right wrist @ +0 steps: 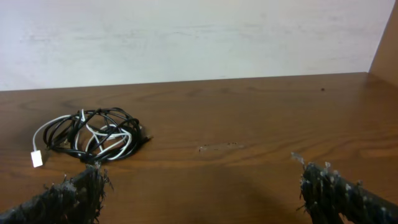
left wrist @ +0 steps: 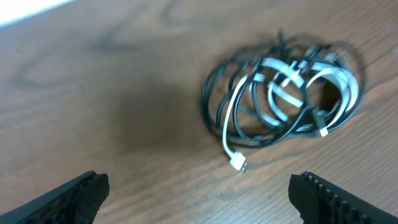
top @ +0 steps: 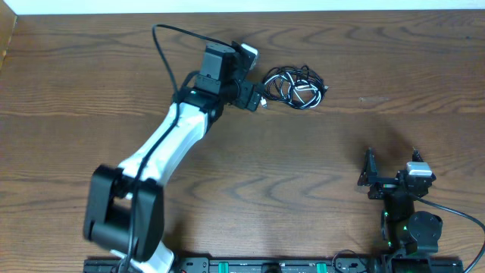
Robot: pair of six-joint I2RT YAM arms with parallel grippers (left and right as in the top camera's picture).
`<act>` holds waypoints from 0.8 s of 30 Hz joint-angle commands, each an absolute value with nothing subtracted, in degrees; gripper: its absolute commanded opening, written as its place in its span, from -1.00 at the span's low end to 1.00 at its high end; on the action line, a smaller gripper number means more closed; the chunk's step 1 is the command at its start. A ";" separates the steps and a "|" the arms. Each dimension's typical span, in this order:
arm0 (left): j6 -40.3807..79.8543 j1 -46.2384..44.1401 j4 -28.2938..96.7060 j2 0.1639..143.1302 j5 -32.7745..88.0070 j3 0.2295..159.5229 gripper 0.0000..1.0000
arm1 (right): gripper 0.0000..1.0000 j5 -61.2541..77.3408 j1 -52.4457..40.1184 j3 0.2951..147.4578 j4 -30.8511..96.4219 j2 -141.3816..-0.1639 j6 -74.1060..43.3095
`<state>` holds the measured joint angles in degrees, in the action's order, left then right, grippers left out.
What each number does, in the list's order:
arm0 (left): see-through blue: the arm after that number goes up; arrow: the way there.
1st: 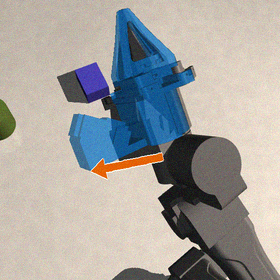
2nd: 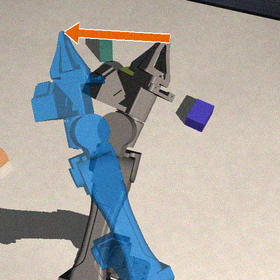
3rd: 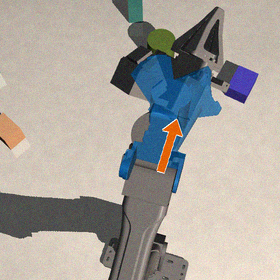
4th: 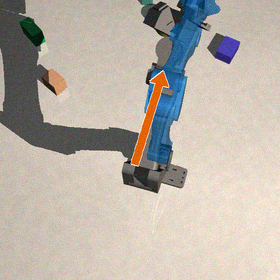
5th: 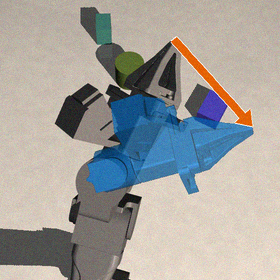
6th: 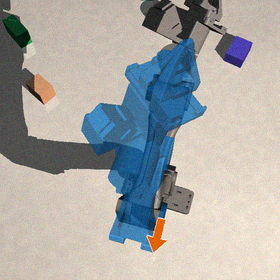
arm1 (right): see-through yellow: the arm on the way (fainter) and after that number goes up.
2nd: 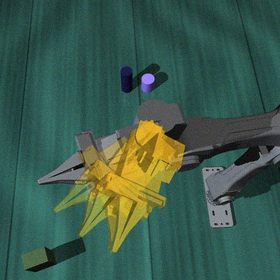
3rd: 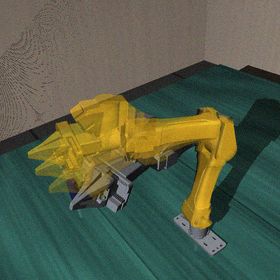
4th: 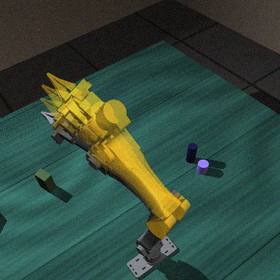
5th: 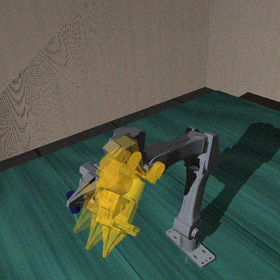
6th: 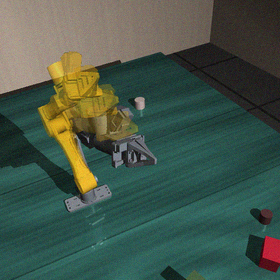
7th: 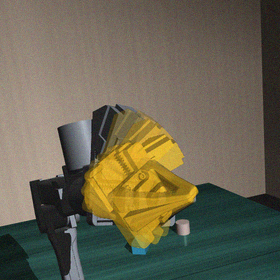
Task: Untangle cables
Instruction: 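Grasp the cable bundle with the left gripper and lift it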
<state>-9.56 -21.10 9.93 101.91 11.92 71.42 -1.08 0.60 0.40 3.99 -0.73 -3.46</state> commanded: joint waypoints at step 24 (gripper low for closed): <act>-14.59 -24.73 20.97 108.75 12.40 90.02 0.96 | 0.98 -1.37 0.16 0.32 4.16 -0.34 -4.03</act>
